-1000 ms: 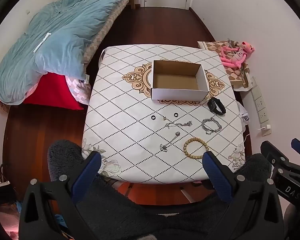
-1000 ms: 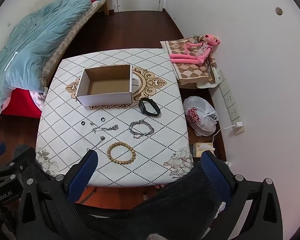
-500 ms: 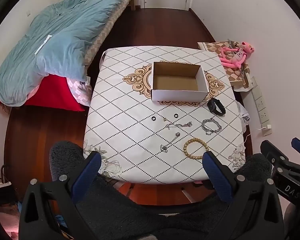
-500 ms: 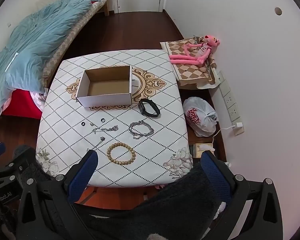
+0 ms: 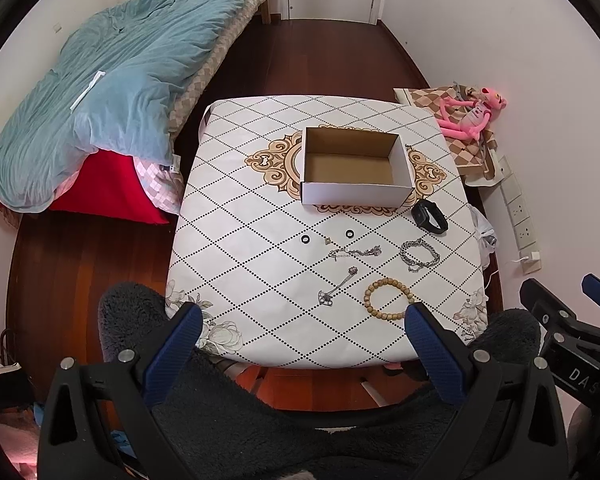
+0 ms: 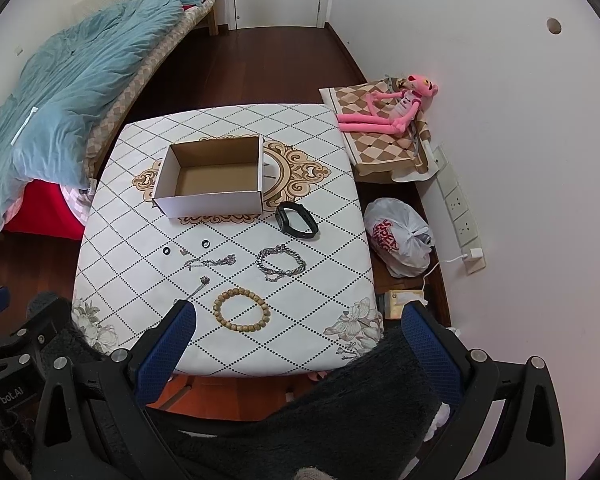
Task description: Organize jewelry
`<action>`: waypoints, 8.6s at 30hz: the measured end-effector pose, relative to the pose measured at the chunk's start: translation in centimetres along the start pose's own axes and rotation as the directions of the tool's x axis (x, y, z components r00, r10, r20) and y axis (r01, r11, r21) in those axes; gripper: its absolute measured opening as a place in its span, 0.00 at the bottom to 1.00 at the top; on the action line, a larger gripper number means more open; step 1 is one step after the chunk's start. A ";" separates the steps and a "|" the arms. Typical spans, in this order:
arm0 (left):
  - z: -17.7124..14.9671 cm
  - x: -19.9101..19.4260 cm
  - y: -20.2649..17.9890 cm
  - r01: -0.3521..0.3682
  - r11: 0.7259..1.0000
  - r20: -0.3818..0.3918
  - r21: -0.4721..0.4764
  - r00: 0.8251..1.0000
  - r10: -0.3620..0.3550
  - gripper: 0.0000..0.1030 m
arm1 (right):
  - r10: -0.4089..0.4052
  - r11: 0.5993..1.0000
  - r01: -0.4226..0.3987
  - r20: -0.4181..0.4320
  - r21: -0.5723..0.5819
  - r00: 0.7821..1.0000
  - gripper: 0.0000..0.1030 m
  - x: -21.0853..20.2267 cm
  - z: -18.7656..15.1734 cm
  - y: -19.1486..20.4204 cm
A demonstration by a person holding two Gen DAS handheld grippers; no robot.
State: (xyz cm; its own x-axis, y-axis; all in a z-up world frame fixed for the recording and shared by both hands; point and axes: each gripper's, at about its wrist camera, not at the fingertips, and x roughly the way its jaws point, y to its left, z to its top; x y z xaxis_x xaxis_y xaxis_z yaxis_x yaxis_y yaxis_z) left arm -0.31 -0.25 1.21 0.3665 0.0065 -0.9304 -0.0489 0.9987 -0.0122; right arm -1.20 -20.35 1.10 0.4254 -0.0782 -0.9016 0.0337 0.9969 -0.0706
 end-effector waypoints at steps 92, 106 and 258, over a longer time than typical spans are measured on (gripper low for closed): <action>-2.5 20.0 -0.3 -0.152 0.978 -0.166 0.143 0.970 0.175 1.00 | 0.080 0.996 -0.062 -0.373 0.059 0.924 0.62 26.1 -5.0 2.1; -0.6 22.7 -4.4 -0.026 0.985 -0.188 0.170 0.981 0.058 0.90 | 0.055 0.990 -0.015 -0.284 0.140 0.957 0.09 24.3 -5.2 -3.1; 3.5 19.6 1.1 -0.091 0.996 0.046 -0.007 0.995 0.091 0.99 | 0.107 0.958 -0.076 -0.097 0.276 0.990 0.94 22.6 1.3 -4.3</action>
State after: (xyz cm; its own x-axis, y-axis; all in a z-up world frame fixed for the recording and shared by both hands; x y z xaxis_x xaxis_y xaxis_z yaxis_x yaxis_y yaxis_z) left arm 10.05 1.12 -15.79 0.4032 0.0998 -0.9096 -0.0887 0.9936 0.0697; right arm 9.43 -26.41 -18.38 0.3368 0.0289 -0.9411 0.2493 0.9611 0.1187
